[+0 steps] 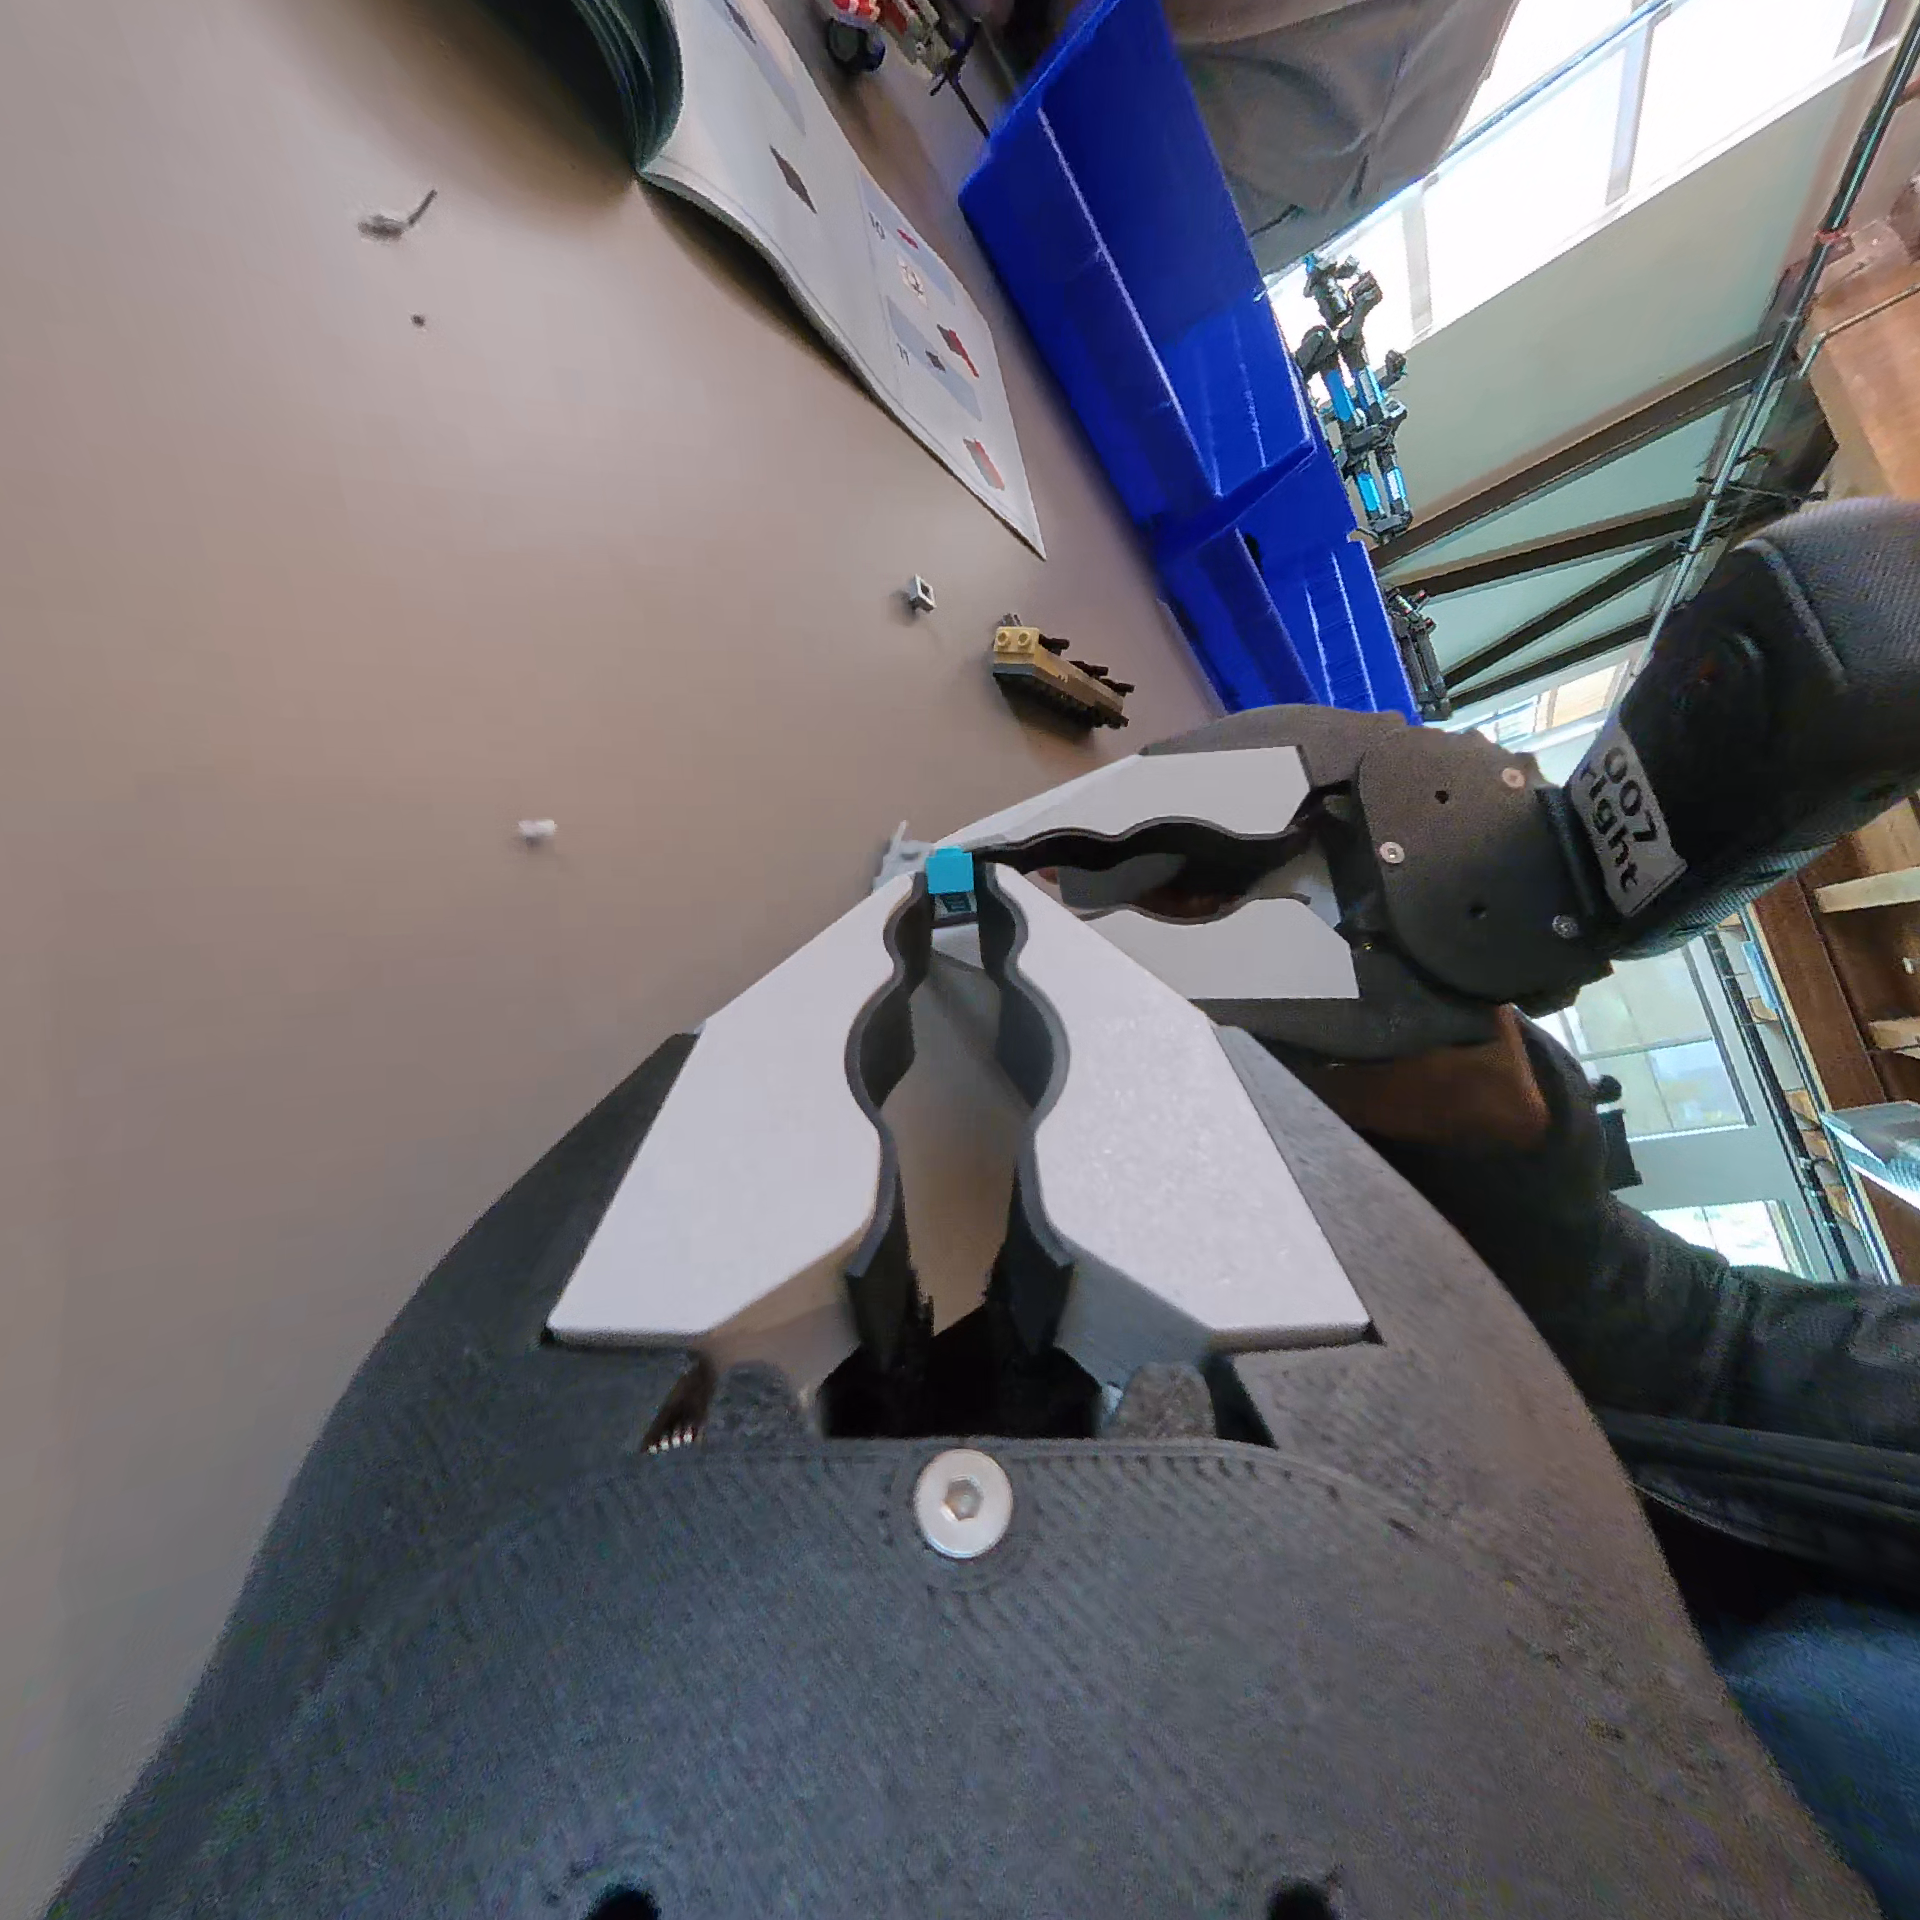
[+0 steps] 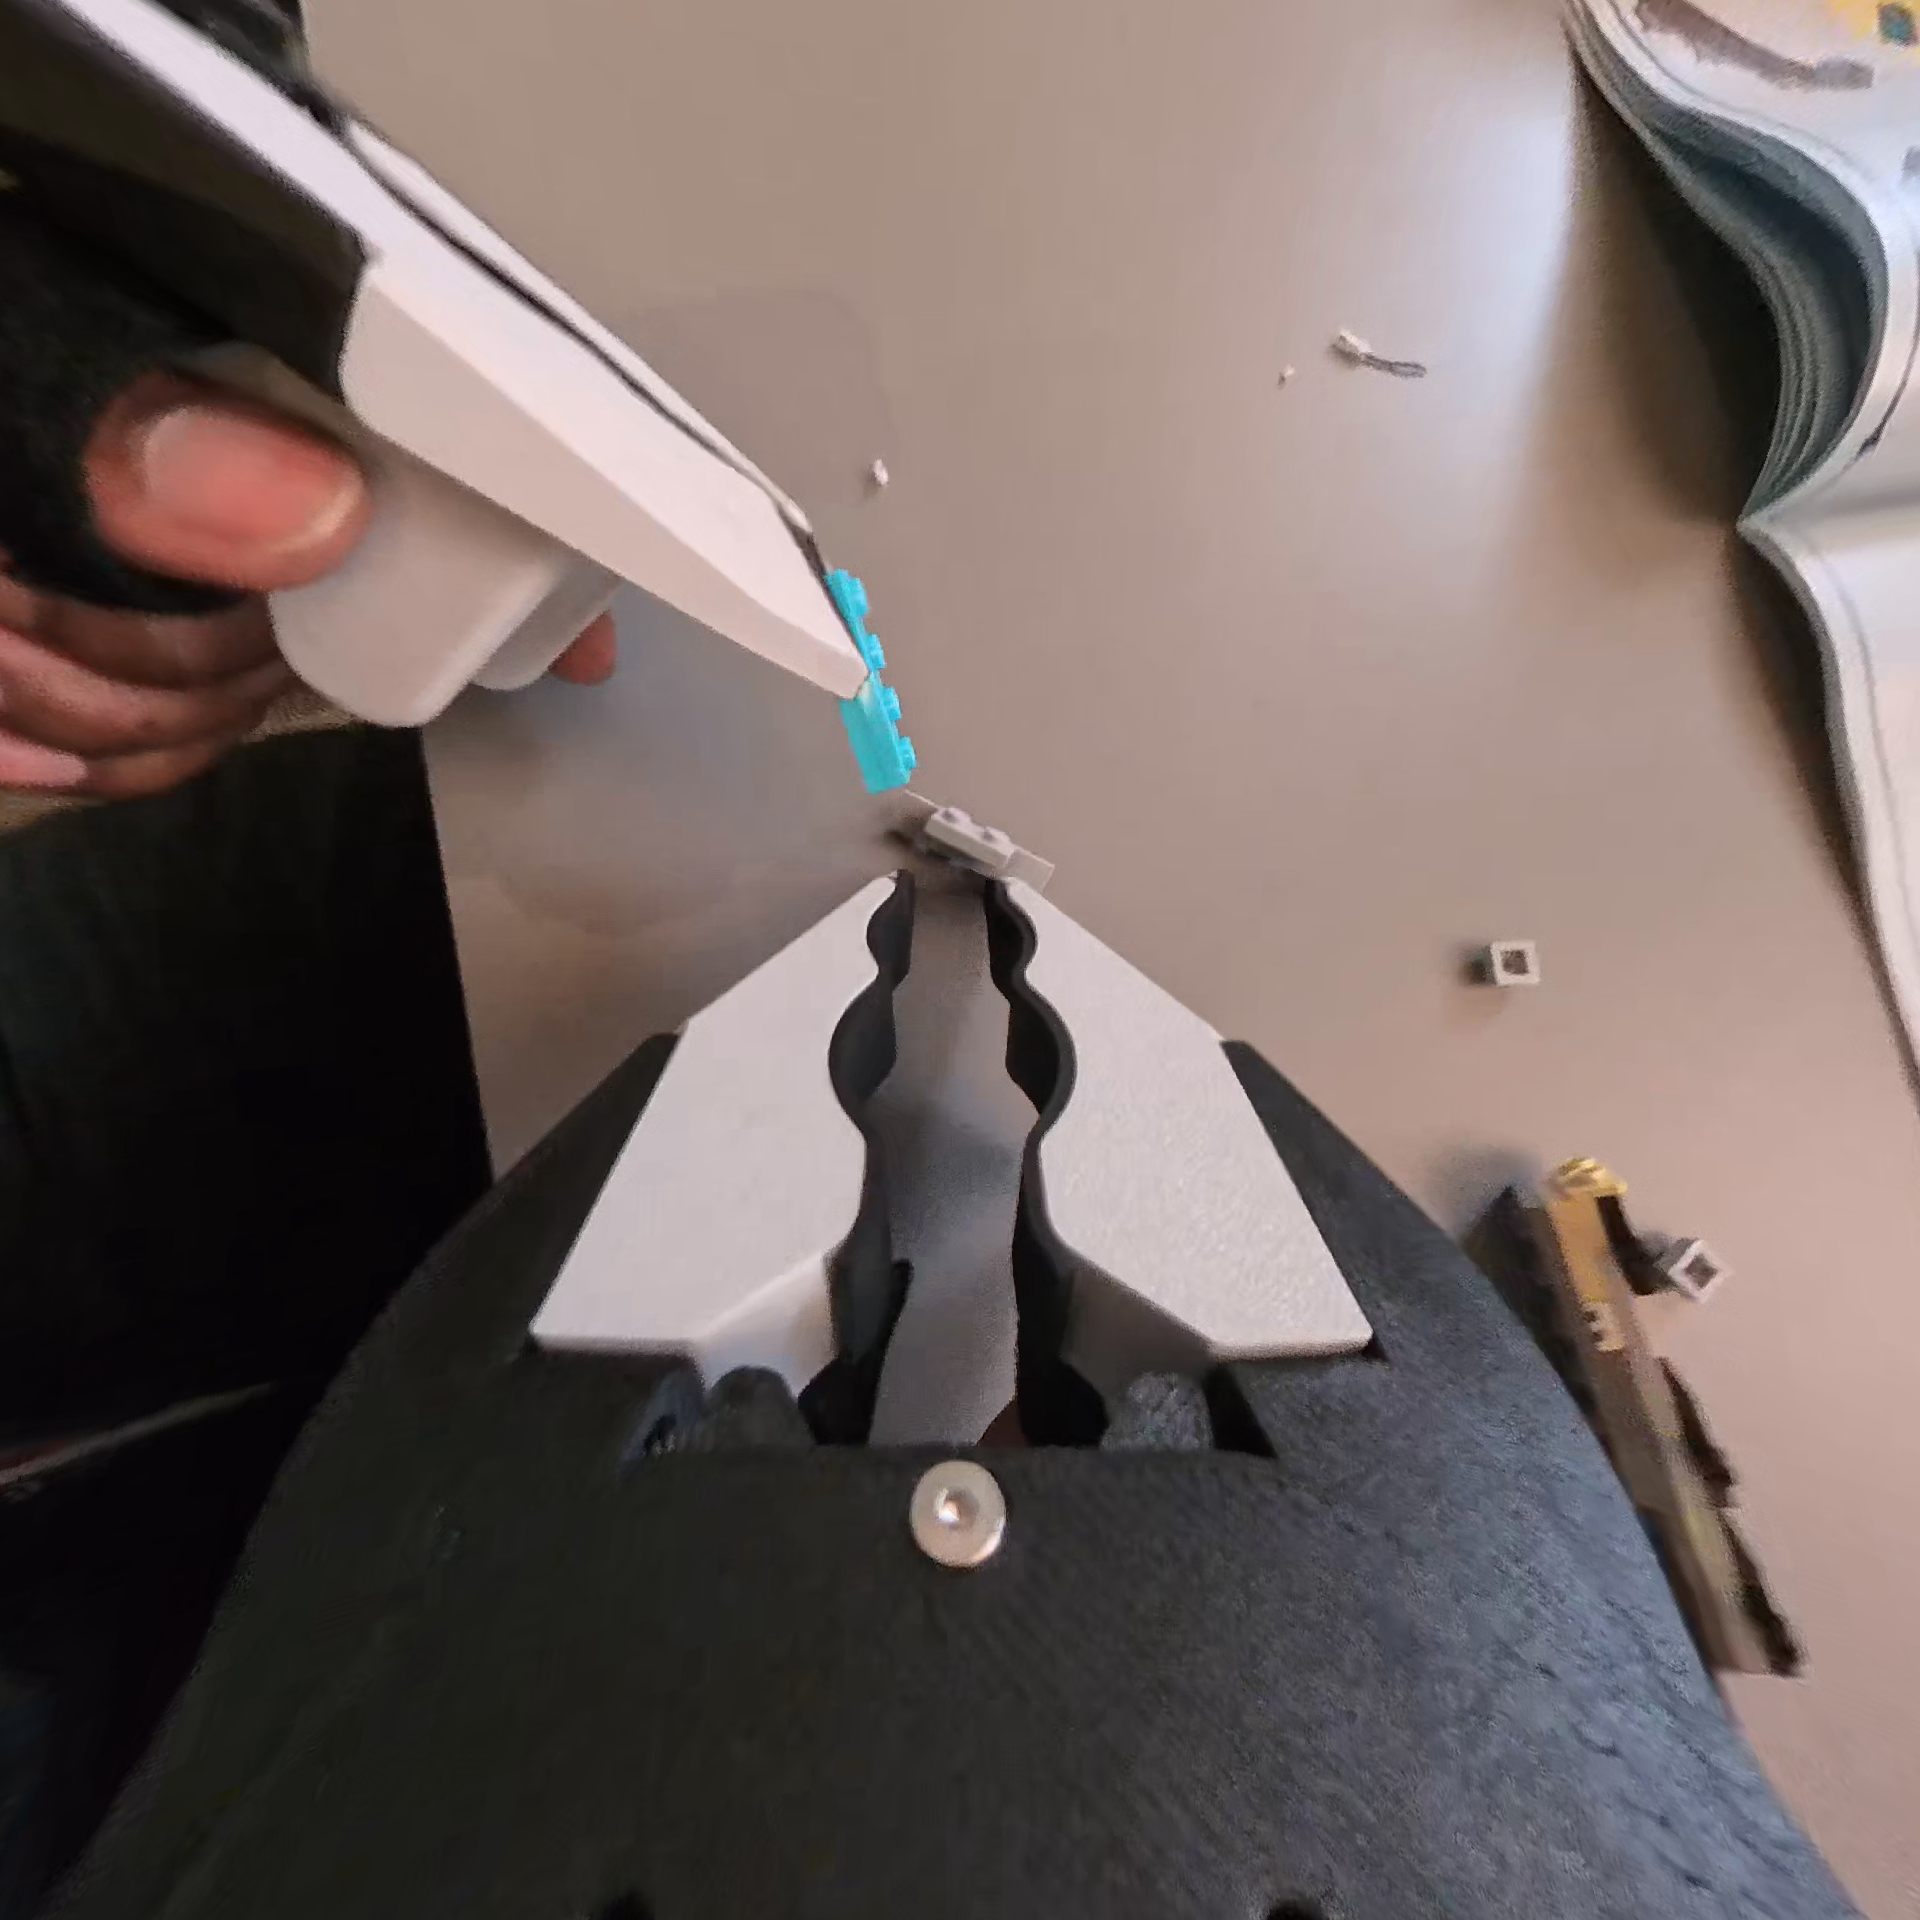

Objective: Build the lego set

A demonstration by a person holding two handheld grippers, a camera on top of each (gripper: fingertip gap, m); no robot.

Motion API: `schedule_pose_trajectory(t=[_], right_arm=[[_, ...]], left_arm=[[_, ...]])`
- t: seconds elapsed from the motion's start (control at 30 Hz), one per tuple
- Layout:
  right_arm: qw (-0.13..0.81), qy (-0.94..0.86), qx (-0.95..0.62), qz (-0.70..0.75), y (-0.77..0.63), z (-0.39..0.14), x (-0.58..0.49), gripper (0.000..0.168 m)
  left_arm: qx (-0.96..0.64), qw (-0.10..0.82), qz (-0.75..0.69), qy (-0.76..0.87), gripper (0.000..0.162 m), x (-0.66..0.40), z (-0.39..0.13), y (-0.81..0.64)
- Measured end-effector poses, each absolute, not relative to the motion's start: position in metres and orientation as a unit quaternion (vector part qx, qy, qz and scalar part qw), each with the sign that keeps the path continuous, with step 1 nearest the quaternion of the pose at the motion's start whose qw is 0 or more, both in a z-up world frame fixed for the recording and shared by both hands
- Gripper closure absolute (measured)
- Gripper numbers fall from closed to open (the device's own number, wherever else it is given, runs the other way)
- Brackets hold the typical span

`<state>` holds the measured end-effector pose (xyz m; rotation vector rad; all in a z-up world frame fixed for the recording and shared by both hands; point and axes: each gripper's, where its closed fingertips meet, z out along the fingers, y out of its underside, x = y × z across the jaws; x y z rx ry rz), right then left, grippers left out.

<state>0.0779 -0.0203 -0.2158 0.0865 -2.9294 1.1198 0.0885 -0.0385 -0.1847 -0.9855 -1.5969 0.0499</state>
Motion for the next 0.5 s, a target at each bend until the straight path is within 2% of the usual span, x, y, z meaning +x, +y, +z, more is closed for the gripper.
schedule_pose_trajectory(t=[0.13,0.5], right_arm=[[-0.010,-0.930,-0.004,0.367,-0.022,-0.215,0.082,0.152],[0.008,-0.917,0.050,0.395,-0.032,-0.190,0.050,0.147]], left_arm=[[-0.423,0.583,0.019,-0.693,0.154,0.090,-0.188,-0.035],[-0.423,0.573,0.029,-0.702,0.154,0.090,-0.191,-0.039]])
